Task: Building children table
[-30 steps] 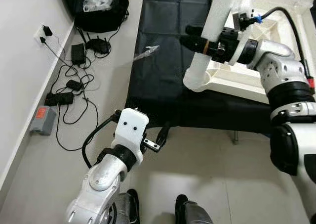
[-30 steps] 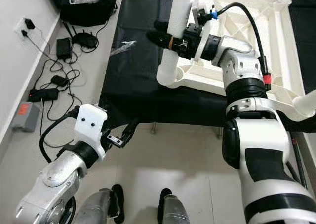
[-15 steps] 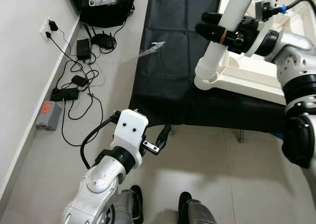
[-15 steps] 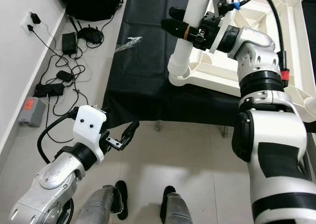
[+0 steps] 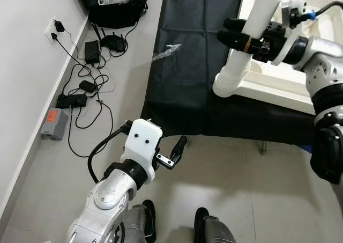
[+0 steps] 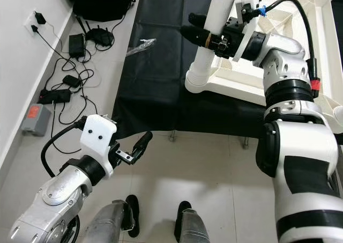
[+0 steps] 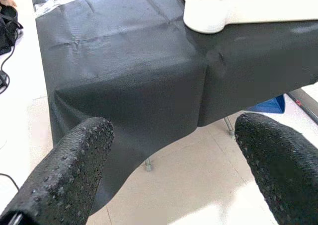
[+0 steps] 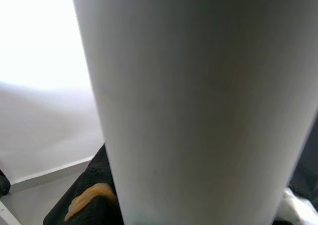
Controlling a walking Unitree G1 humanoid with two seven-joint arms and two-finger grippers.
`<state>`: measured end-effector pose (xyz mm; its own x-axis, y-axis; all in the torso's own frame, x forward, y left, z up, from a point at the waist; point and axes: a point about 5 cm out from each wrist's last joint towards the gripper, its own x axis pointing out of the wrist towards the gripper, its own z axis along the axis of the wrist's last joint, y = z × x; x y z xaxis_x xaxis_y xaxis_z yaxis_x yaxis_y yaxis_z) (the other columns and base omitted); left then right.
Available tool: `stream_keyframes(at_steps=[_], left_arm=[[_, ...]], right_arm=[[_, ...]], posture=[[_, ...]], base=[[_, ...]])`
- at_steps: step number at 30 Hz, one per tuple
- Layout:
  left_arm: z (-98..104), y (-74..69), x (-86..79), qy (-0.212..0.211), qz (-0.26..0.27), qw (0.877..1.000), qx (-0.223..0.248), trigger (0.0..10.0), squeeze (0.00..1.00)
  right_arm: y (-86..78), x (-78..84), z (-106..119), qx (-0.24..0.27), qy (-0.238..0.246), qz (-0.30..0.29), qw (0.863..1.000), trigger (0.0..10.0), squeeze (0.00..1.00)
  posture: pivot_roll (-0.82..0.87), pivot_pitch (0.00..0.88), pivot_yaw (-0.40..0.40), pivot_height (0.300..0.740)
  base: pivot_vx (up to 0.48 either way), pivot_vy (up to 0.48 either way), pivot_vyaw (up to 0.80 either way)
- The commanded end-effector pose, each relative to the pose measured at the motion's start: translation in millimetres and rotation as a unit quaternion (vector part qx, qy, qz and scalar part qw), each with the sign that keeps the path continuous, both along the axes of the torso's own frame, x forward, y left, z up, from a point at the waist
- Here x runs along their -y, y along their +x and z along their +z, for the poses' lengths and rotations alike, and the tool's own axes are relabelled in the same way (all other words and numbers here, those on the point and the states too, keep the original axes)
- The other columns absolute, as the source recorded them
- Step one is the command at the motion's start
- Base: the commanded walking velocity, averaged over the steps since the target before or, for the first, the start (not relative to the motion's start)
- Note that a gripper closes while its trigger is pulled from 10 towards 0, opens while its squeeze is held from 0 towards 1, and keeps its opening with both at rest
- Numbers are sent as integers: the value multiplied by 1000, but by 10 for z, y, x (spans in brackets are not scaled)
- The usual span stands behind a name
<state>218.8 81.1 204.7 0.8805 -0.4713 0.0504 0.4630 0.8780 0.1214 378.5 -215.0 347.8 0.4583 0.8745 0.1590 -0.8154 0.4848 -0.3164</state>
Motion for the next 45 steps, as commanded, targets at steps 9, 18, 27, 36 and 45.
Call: stream_keyframes(at_steps=[9, 18, 27, 36, 45], left_arm=[[12, -55, 4, 1, -9, 1000, -5, 10000, 0], [33, -49, 12, 5, -10, 1000, -3, 10000, 0], [38, -41, 11, 7, -12, 1000, -2, 10000, 0], [35, -40, 20, 7, -12, 1000, -3, 10000, 0], [49, -19, 27, 5, -9, 1000, 1, 10000, 0]], right_arm=[[20, 8, -109, 0, 5, -12, 1000, 10000, 0], [40, 8, -270, -12, 11, -26, 1000, 10000, 0], [10, 41, -387, -37, -9, -5, 999, 10000, 0], [32, 45, -277, -35, -28, -25, 999, 10000, 0], [123, -17, -356, -44, 3, -87, 995, 10000, 0]], posture=[[255, 377, 13, 740], [256, 393, 17, 740], [255, 393, 19, 740], [234, 396, 11, 740], [233, 400, 2, 740]], base=[[0, 0, 0], [0, 0, 0], [0, 0, 0], [0, 0, 0], [0, 0, 0]])
